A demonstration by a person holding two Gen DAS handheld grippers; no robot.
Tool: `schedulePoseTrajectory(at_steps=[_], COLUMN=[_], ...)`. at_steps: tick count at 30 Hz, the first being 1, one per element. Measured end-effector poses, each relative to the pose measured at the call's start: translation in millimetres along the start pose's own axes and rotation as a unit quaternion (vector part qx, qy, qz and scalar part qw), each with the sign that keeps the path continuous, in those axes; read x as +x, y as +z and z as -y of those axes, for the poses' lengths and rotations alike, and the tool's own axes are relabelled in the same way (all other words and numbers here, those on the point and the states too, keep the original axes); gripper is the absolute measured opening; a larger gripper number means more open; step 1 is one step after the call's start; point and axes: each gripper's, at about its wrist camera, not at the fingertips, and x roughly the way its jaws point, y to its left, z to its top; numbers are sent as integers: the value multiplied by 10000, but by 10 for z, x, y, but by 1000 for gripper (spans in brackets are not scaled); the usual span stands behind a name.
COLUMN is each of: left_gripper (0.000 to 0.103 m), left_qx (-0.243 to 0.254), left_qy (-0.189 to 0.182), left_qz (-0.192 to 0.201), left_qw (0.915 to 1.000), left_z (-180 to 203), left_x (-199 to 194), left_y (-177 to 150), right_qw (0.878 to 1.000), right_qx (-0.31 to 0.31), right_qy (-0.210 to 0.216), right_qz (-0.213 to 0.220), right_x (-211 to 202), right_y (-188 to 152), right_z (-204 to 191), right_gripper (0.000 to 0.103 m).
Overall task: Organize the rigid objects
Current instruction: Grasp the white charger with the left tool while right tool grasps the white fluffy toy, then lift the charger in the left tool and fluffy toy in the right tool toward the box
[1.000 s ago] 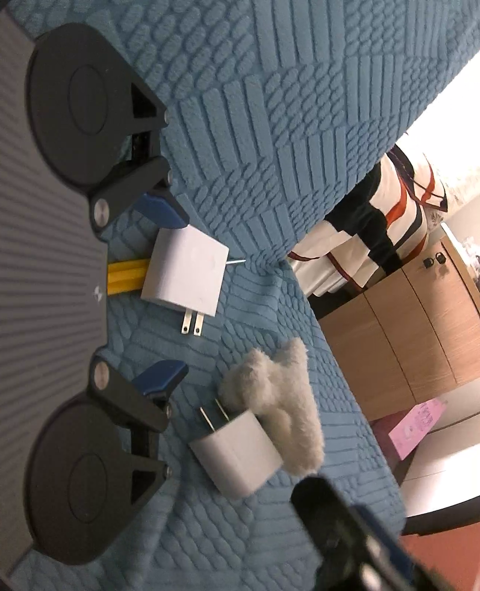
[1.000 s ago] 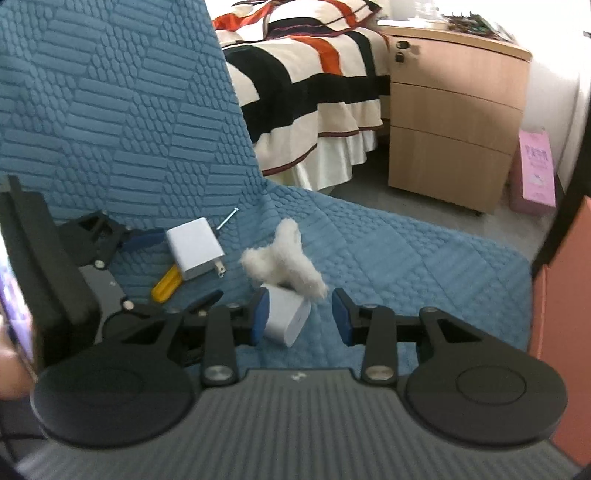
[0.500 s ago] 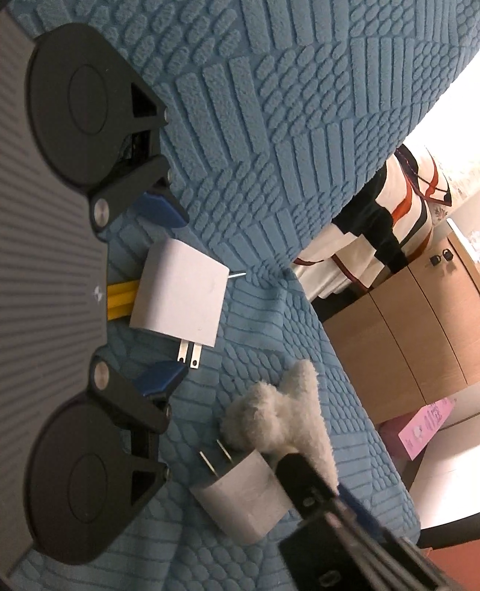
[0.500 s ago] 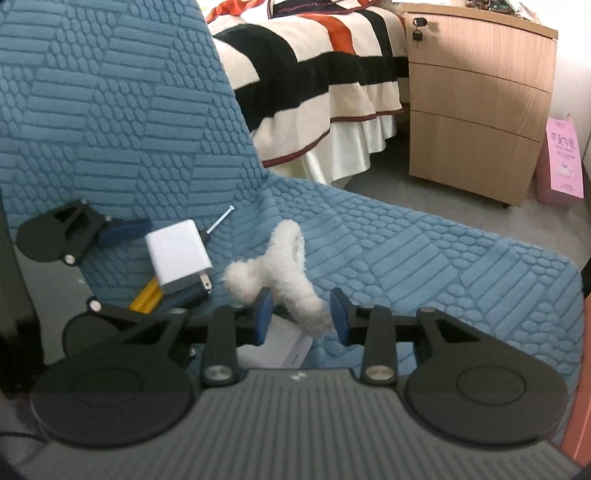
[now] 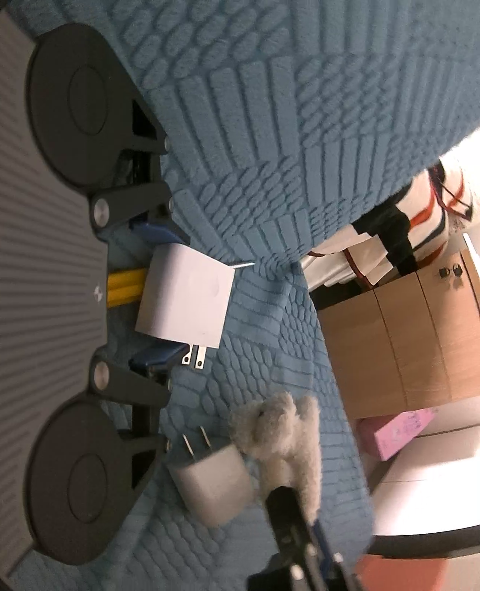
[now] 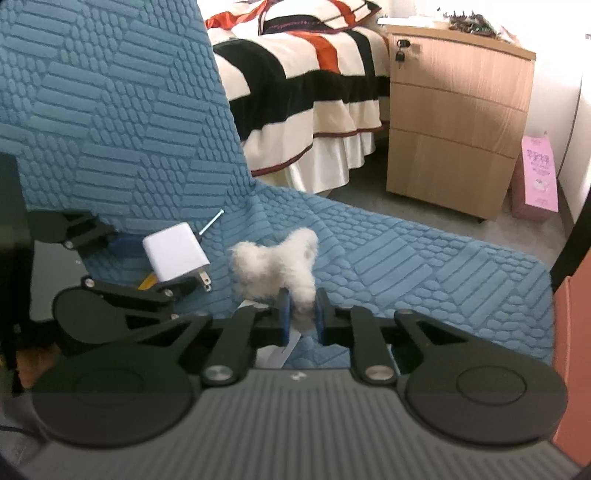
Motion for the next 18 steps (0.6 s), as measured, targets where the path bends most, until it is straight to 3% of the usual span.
schedulePoseTrajectory(at_steps=[8,18], left_gripper=[57,56], left_qx=[-794,-1971], left_qy=[-189,-708], left_qz=[174,62], left_qw=[9965,9778], left_z=[-96,-167], left_x=[-260,-632], left_y=[-34,-190], right_qw=[9992,9965], right_qx=[132,312], right_qy=[-337,-777], right_qz=[140,-28], right_x=[-280,-650], right_y=[-60,-265], right_z=[11,23], right_gripper=[14,14])
